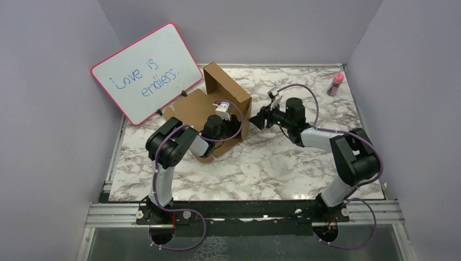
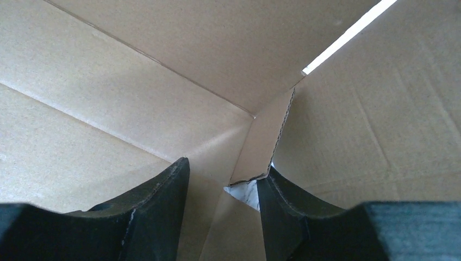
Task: Fold the paper box
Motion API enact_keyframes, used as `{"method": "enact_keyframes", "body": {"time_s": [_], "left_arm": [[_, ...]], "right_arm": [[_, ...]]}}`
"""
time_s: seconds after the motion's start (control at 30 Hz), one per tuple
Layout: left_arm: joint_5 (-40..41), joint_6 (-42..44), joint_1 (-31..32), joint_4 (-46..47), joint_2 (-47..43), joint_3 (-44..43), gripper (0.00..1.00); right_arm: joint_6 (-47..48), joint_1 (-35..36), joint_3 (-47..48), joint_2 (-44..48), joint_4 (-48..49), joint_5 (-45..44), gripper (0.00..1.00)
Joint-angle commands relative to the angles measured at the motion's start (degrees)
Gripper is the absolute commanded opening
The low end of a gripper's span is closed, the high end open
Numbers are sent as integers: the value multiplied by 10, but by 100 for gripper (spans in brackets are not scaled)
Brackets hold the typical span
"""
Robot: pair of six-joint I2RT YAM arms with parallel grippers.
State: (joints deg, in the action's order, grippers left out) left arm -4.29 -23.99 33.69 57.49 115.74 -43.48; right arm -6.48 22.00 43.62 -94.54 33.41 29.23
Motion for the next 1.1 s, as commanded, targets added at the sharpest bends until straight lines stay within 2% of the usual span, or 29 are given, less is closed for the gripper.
{"method": "enact_keyframes", "body": {"time_s": [0.0, 0.27, 0.57, 0.67, 1.07], "left_arm": [[-24, -19, -14, -30, -3, 10, 52], [-52, -55, -42, -28, -67, 49, 60], [-95, -75, -53, -37, -77, 89, 61], [-87, -82, -53, -39, -102, 112, 62], [-53, -52, -52, -158, -222, 142, 68]], "right_arm": [[-6, 1, -3, -28, 104, 36, 58], [-9, 1, 3, -50, 121, 43, 58], [-13, 1, 12, -52, 103, 58, 58], [-20, 1, 5, -49, 105, 59, 58], [-82, 2, -73, 13, 116, 46, 61]]}}
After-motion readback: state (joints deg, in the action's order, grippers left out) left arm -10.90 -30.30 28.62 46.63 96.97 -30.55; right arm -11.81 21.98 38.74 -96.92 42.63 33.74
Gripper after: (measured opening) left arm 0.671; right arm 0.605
